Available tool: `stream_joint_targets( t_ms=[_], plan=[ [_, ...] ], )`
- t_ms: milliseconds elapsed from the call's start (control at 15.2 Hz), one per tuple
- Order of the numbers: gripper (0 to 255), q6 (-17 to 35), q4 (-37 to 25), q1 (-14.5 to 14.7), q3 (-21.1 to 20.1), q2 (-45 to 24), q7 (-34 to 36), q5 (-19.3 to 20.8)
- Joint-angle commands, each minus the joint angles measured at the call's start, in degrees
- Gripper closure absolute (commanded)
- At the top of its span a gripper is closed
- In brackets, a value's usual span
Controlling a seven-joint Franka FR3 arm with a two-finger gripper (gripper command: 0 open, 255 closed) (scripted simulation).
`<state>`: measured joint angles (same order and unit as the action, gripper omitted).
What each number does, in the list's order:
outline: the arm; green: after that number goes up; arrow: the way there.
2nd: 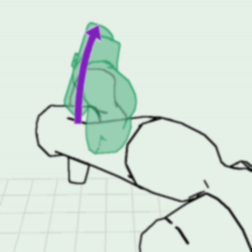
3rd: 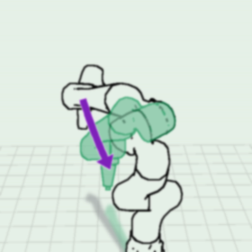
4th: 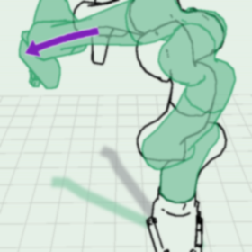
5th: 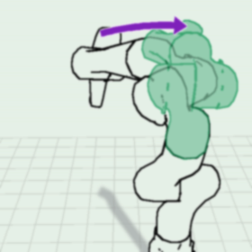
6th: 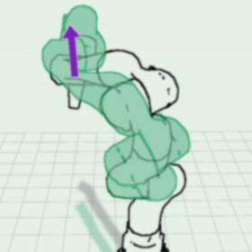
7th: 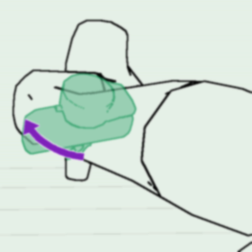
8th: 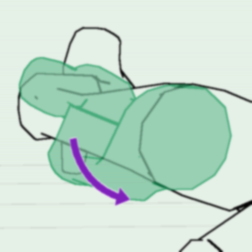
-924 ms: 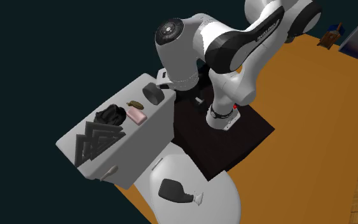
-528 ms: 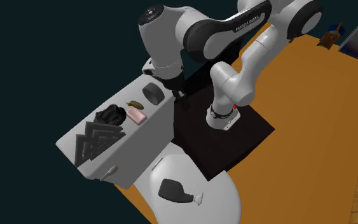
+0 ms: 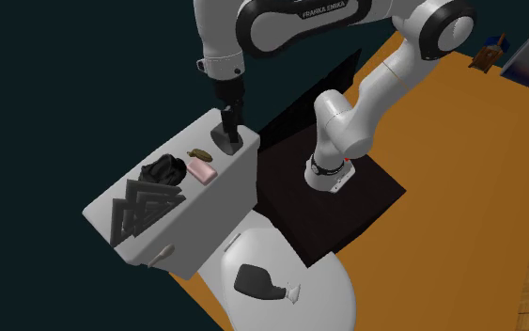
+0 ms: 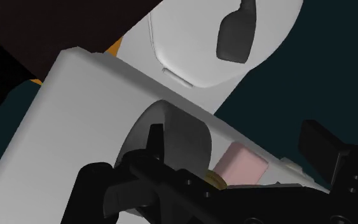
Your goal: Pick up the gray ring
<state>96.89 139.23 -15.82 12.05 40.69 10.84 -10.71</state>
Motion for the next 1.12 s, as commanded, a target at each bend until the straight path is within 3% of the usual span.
stream_joint_targets(
  t_ms=[0,594,660,1056],
  plan=[
    [0,2.7,1.1,-2.4,1.9,0.3,2.0,-0.9],
    [0,8.2,6.7,-2.6,2.3,0.1,0.3,-0.9],
    [255,8.2,6.8,-2.7,2.3,0.2,0.3,-0.9],
    [255,8.2,6.9,-2.7,2.4,0.2,0.3,-0.9]
  ],
)
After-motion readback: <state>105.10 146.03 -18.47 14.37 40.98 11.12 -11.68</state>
